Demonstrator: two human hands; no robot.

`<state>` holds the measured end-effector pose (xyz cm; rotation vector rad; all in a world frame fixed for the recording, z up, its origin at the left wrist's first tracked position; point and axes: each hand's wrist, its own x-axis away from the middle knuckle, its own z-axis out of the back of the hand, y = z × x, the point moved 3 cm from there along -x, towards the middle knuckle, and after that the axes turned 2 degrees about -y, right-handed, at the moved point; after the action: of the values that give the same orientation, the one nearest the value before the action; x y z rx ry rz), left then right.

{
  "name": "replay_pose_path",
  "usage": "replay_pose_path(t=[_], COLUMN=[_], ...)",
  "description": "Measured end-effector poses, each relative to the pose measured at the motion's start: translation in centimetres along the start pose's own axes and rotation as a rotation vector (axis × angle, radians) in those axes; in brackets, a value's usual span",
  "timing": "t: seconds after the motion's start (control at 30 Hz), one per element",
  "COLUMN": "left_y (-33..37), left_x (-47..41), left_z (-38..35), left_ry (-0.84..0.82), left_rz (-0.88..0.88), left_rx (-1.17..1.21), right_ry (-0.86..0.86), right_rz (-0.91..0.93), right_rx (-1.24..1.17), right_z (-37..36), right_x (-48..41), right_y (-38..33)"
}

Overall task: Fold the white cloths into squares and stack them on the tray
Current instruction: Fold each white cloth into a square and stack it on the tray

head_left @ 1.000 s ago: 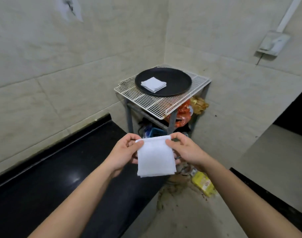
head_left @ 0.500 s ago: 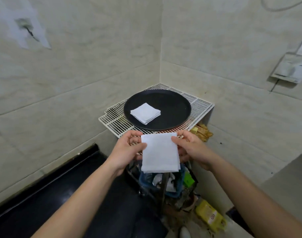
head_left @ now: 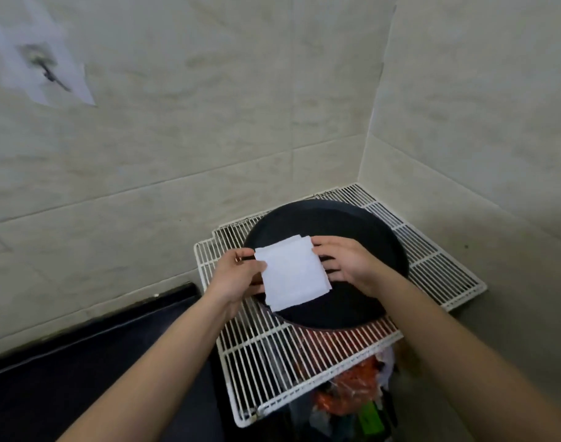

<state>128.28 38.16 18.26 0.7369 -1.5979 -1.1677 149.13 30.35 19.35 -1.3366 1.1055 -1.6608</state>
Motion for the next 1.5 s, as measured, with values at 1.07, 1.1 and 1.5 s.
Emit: replay_pose_path(t=[1.07, 1.1, 1.5], left_y=[-1.8, -2.0, -3.4], left_x=[-2.6, -2.2, 0.0], left_z=[-0.1, -0.1, -2.0], left_ry=[0.353, 0.337, 0.231], left_rz=[-0.213, -0.240, -0.500], left_rx=[-0.445, -0.474, -0.700], right_ry=[0.092, 0.101, 0.146], right_rz=[0.222, 0.259, 0.322], right_rx=[0.303, 0.332, 0.388], right_z=[2.8, 2.8, 1.8], right_x=[-7.9, -7.4, -5.5], right_y=[1.9, 2.0, 4.6])
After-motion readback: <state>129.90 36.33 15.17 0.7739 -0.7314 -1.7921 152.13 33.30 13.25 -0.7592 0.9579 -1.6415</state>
